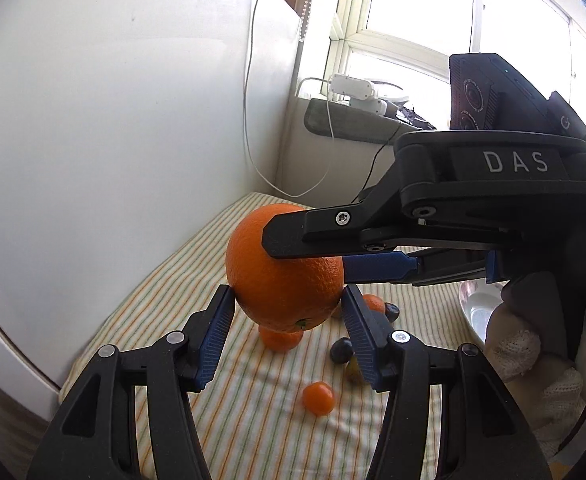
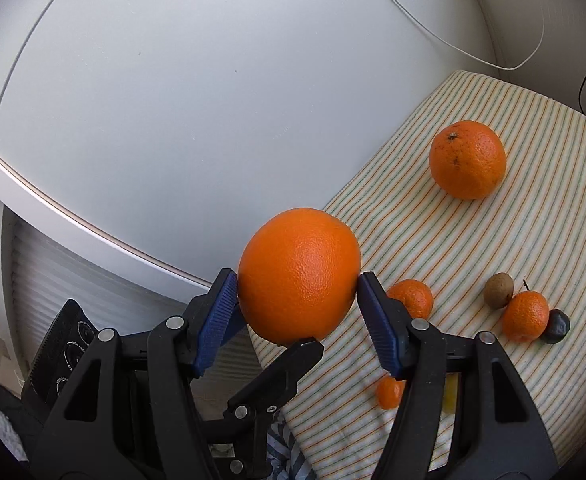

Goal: Organize fruits
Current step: 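Lift the large orange with the right gripper and carry it over the plate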

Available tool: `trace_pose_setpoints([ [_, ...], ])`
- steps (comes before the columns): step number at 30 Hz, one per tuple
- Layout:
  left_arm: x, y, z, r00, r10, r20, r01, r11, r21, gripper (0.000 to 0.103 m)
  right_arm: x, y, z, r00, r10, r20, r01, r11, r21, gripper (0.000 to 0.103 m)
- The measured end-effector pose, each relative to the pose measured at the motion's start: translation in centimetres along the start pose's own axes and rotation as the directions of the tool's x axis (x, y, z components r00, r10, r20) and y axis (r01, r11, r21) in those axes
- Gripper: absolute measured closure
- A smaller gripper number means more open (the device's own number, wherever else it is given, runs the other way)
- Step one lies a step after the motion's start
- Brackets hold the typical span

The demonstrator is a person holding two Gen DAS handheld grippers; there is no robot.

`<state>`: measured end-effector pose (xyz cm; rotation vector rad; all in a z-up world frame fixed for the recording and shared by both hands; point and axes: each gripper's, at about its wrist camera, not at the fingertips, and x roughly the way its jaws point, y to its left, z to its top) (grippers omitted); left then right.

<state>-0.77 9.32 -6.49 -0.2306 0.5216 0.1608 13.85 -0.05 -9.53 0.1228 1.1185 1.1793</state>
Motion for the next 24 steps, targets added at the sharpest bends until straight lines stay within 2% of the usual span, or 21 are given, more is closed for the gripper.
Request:
trace_pose_setpoints([
  [6, 0.3, -4.3, -0.3, 0.997, -0.081, -0.018, 0.082, 0.995, 0.059, 0.048, -5.2, -2.1, -2.1, 0.997, -0.046, 0.060, 0.043, 0.998, 0.049, 0.038],
  [12, 1.4, -9.5, -0.2, 0.984, -0.170, -0.048, 0.175, 0.978, 0.117, 0.048, -10.5, -5.6, -4.6, 0.988, -0.087, 0.128, 0.071, 0.989, 0.130, 0.038],
  [21, 4.7, -16.0, -0.2, 0.951, -0.278, -0.138, 0.300, 0.937, 0.179, 0.048, -17.9, -10.2, -8.3, 0.966, -0.171, 0.193, 0.120, 0.961, 0.250, 0.038],
  [24, 5.7, -17.5, -0.4, 0.937, -0.301, -0.176, 0.333, 0.923, 0.192, 0.048, -19.2, -11.8, -9.1, 0.960, -0.193, 0.204, 0.130, 0.949, 0.289, 0.038],
])
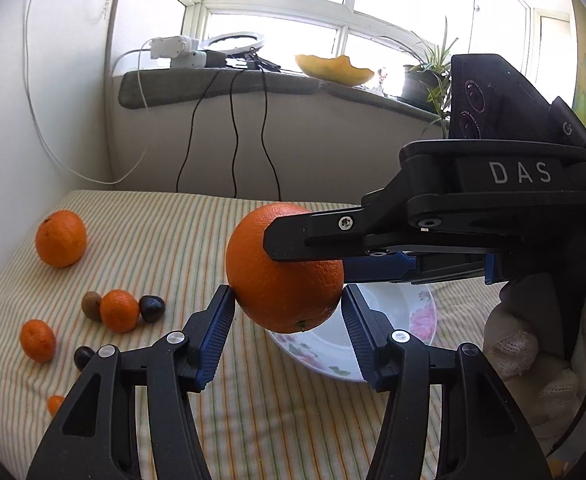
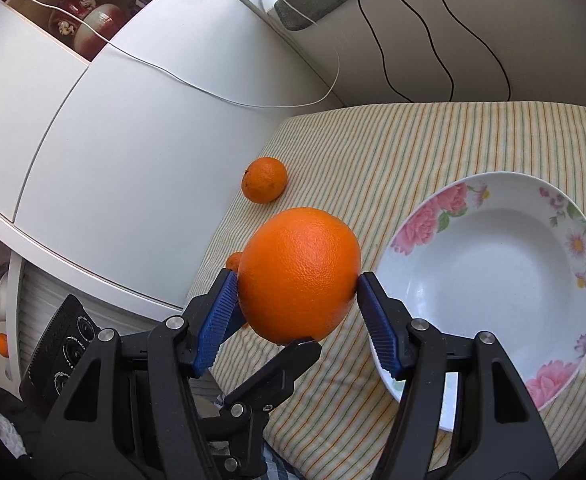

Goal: Organize fruits
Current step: 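Lift the large orange with the right gripper and carry it over the plate, then lower the orange onto the plate and open the right gripper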

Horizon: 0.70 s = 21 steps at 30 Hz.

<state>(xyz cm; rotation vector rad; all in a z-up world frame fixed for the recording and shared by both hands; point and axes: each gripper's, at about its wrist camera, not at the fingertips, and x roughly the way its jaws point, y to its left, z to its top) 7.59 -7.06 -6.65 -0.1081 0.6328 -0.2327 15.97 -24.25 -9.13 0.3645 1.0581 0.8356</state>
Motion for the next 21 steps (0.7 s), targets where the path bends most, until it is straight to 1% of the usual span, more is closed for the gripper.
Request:
trace_pose_setpoints([
  [5, 2.3, -1.8, 0.2, 0.998, -0.042, -0.049, 0.042, 0.999, 0.008, 0.048, -1.4, -3.3, -0.3, 0.999, -0.030, 0.015, 0.030, 0.998, 0.052, 0.038],
  [6, 2.8, -2.1, 0.2, 0.997, -0.050, -0.062, 0.051, 0.999, 0.007, 0.048, -0.5, -3.6, -0.4, 0.999, -0.038, 0.017, 0.037, 0.997, 0.063, 0.038],
  [13, 5.3, -3.8, 0.3, 0.986, -0.098, -0.132, 0.101, 0.995, 0.011, 0.048, -1.4, -6.9, -0.3, 0.997, -0.078, 0.024, 0.074, 0.990, 0.123, 0.038],
  [21, 7.0, -4.6, 0.3, 0.976, -0.120, -0.180, 0.124, 0.992, 0.010, 0.048, -1.3, -8.7, -0.1, 0.994, -0.110, 0.023, 0.105, 0.982, 0.155, 0.038],
])
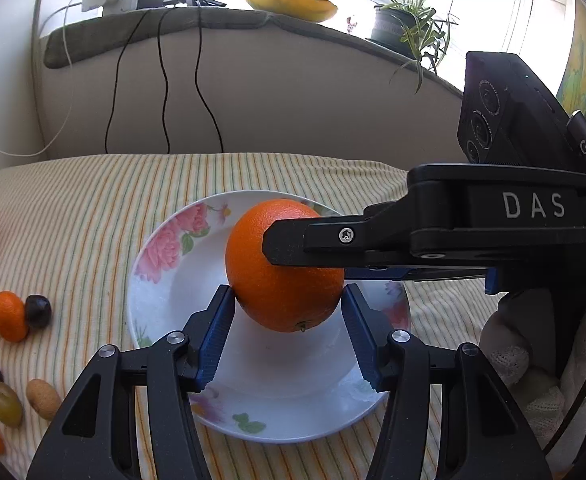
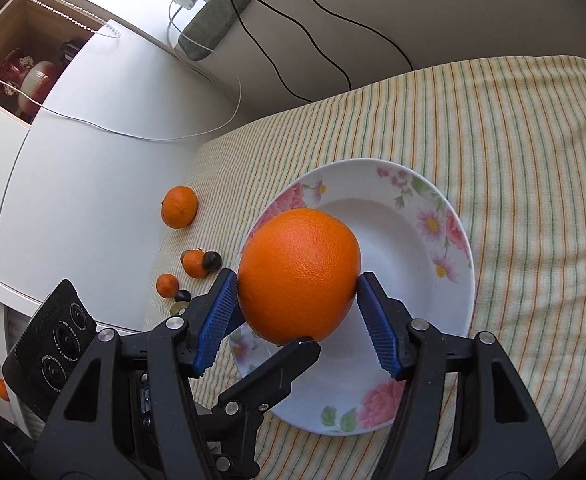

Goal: Organize fruits
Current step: 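Lower the orange onto the plate and open the right gripper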

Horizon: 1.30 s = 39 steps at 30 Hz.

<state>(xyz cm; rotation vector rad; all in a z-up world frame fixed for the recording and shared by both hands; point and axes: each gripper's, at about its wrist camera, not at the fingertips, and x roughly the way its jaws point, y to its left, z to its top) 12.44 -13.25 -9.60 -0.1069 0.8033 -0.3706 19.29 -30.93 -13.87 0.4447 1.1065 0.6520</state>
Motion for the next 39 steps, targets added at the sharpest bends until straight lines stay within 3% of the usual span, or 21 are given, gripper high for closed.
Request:
trace_pose_setpoints([
  [9, 0.9, -0.1, 0.4, 0.999, -0.003, -0.033, 0.003, 1.000, 0.010, 0.048, 0.1, -0.9, -0.2, 1.000, -0.003, -0.001, 0.003, 1.000, 0.017, 0.038],
  [13, 0.7, -0.5, 0.7, 0.999, 0.027, -0.026, -0.026, 0.999, 0.040, 0.046, 0.0, -0.6, -0.3, 1.000, -0.006, 0.001, 0.006, 1.000, 0.013, 0.037],
  [16, 0.3, -0.2, 0.9, 0.999, 0.031, -0.015, -0.030, 0.999, 0.038, 0.041, -0.6, 0.1, -0.3, 1.000, -0.013, 0.028, 0.014, 1.000, -0.010, 0.037],
  [27, -1.2, 0.8, 0.4, 1.000, 0.030, 0.005, -0.031, 0.999, 0.026, 0.041, -2.5, 1.4, -0.6, 0.993, -0.074, 0.097, 0.078, 0.996, -0.040, 0.035],
  [34, -2.3, 1.3, 0.1, 0.999, 0.039, 0.017, -0.040, 0.999, 0.017, 0.041, -3.1, 3.2, -1.2, 0.978, -0.155, 0.138, 0.171, 0.979, -0.111, 0.029],
  [39, -3.1, 2.1, 0.0, 0.999, 0.025, 0.023, -0.025, 1.000, 0.005, 0.041, -3.7, 4.4, -1.5, 0.971, -0.148, 0.189, 0.174, 0.976, -0.129, 0.024],
])
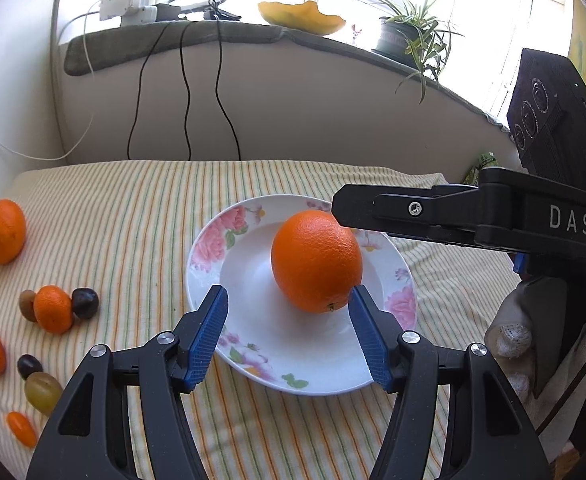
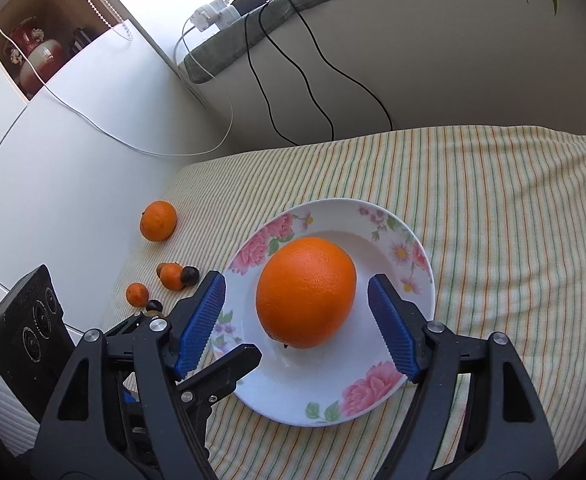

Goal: Organize fruits
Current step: 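Lower the orange onto the plate and open the right gripper, then move the right tool back toward the second large orange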

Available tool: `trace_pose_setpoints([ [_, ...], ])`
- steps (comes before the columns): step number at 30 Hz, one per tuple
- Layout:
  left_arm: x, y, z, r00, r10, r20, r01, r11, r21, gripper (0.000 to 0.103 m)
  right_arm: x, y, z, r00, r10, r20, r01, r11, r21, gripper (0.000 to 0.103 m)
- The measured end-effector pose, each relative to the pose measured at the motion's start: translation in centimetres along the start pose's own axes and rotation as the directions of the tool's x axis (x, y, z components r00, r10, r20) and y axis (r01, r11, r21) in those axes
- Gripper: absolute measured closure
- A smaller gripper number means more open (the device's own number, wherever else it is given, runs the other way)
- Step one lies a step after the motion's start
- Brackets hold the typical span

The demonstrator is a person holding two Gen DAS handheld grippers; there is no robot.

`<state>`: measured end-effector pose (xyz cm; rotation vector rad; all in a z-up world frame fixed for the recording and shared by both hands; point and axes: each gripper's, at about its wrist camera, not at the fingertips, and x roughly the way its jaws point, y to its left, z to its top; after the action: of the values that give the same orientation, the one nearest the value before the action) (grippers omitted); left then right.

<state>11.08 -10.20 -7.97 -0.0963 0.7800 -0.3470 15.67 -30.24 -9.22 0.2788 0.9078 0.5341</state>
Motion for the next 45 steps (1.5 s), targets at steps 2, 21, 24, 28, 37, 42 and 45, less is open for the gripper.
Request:
trace_pose_setpoints([
  [2, -0.4, 0.2, 0.0, 1.000, 0.001, 0.008, -0.001, 1.000, -0.004, 0.040, -0.2, 0.7, 0.0, 1.000, 0.000, 0.014, 0.000, 1.000, -0.021, 0.022],
  [21, -5.4, 8.2, 0.1, 0.993, 0.087, 0.079, -0.078, 0.991, -0.110, 0.032, 1.9, 7.9, 2.0, 1.000, 0.001, 0.004, -0.001, 0.986, -0.164, 0.011],
  [24, -6.3, 10.3, 0.0, 0.990, 0.113, 0.090, -0.100, 0.985, -0.140, 0.029, 3.2, 8.7, 2.4, 1.000, 0.003, -0.020, -0.006, 0.986, -0.166, 0.011],
  [28, -7.2, 13.1, 0.2, 0.986, 0.139, 0.095, -0.119, 0.975, -0.187, 0.027, 4.9, 9.5, 2.9, 0.999, 0.014, -0.048, -0.021, 0.987, -0.161, 0.011],
  [37, -7.6, 19.2, 0.4, 0.981, 0.175, 0.079, -0.148, 0.952, -0.269, 0.027, 9.2, 12.3, 4.3, 0.992, 0.051, -0.116, -0.069, 0.985, -0.159, 0.011],
  [42, -7.1, 22.6, 0.5, 0.981, 0.187, 0.057, -0.159, 0.930, -0.330, 0.027, 11.7, 14.3, 5.0, 0.984, 0.080, -0.157, -0.105, 0.981, -0.162, 0.011],
  [45, -6.5, 24.3, 0.7, 0.980, 0.193, 0.044, -0.166, 0.922, -0.349, 0.027, 13.3, 15.3, 5.4, 0.977, 0.106, -0.183, -0.134, 0.979, -0.152, 0.011],
])
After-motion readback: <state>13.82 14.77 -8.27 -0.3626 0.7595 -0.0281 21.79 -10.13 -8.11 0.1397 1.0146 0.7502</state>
